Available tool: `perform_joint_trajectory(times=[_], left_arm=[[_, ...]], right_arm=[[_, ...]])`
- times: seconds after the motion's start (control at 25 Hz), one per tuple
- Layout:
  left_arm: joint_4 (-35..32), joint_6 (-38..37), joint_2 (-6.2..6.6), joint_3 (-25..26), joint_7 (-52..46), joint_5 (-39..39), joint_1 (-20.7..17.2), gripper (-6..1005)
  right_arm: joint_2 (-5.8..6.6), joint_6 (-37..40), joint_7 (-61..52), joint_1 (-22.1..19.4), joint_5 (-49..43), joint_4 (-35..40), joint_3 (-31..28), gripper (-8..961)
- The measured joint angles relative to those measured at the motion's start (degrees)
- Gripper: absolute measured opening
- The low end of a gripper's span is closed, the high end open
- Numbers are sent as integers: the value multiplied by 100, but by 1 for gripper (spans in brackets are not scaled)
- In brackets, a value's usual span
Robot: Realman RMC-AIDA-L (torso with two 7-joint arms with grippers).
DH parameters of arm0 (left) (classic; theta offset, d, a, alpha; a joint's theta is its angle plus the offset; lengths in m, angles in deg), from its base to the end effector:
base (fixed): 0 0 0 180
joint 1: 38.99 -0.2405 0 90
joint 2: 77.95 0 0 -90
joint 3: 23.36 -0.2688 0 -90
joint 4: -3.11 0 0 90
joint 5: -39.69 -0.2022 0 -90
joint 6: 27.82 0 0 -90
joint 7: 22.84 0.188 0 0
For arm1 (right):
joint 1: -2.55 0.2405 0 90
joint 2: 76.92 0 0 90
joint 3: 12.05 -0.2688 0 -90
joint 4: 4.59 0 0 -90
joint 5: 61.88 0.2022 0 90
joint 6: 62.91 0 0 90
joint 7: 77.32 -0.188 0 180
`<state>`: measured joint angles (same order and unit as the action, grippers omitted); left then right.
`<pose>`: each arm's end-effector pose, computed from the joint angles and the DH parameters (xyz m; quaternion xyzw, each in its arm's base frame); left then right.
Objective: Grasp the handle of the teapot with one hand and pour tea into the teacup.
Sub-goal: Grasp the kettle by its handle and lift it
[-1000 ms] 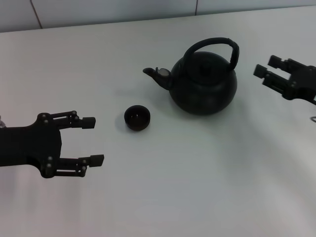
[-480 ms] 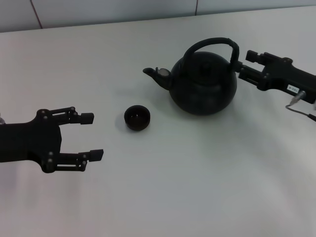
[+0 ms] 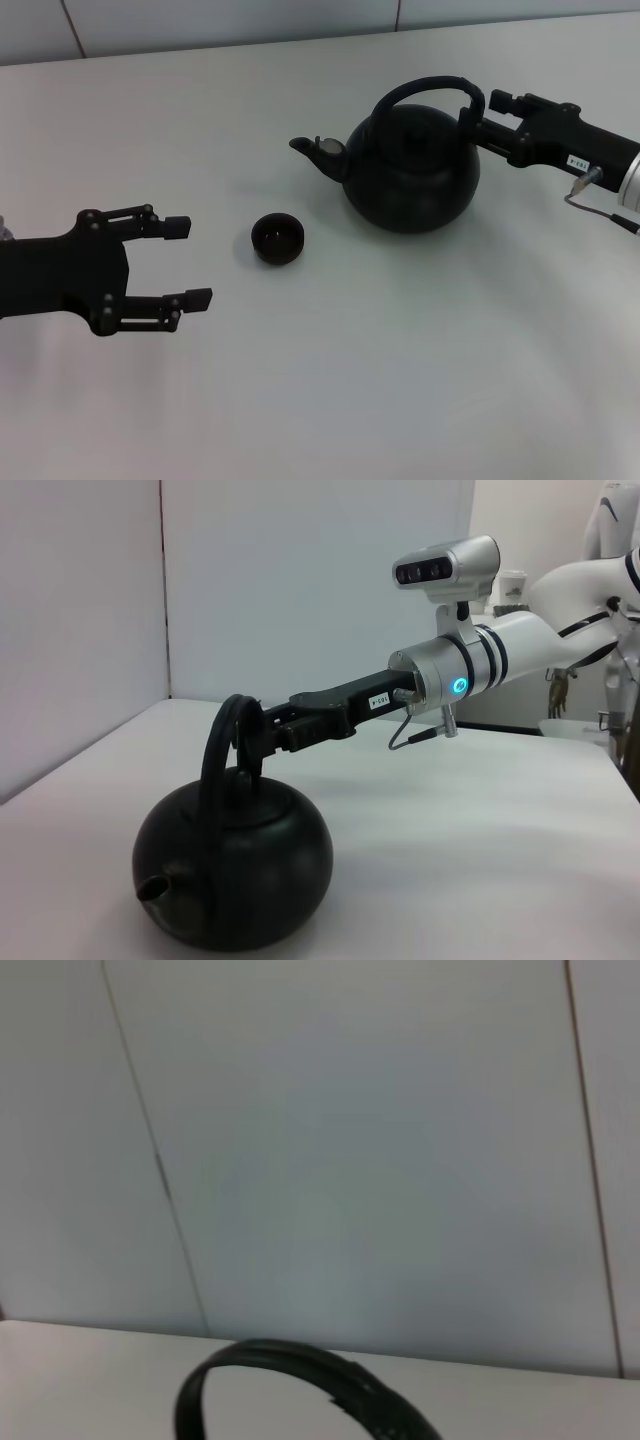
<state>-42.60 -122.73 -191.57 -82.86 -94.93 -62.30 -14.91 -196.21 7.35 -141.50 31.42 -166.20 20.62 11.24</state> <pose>-0.2436 0.3108 -0.0258 -0.9724 -0.0684 -0.2112 0.0717 0.3130 0.3856 -0.0179 -0.8343 0.2947 0.2873 0.3667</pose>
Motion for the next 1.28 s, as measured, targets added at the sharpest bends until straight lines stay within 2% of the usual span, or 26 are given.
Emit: perform_joint_trajectory(times=[0.52, 0.8, 1.16, 1.28], left_arm=[[1, 133, -39, 1, 3, -66, 66, 829], [-14, 180, -43, 0, 2, -67, 75, 829], [-13, 203, -55, 1, 113, -67, 72, 829], [1, 221, -58, 0, 114, -67, 70, 829]], right_arm=[[-6, -386, 1, 165, 8, -156, -47, 592], [-6, -387, 10, 194, 10, -157, -11, 522], [-20, -308, 560, 212, 34, -310, -27, 432], [-14, -301, 564, 214, 73, -310, -41, 325]])
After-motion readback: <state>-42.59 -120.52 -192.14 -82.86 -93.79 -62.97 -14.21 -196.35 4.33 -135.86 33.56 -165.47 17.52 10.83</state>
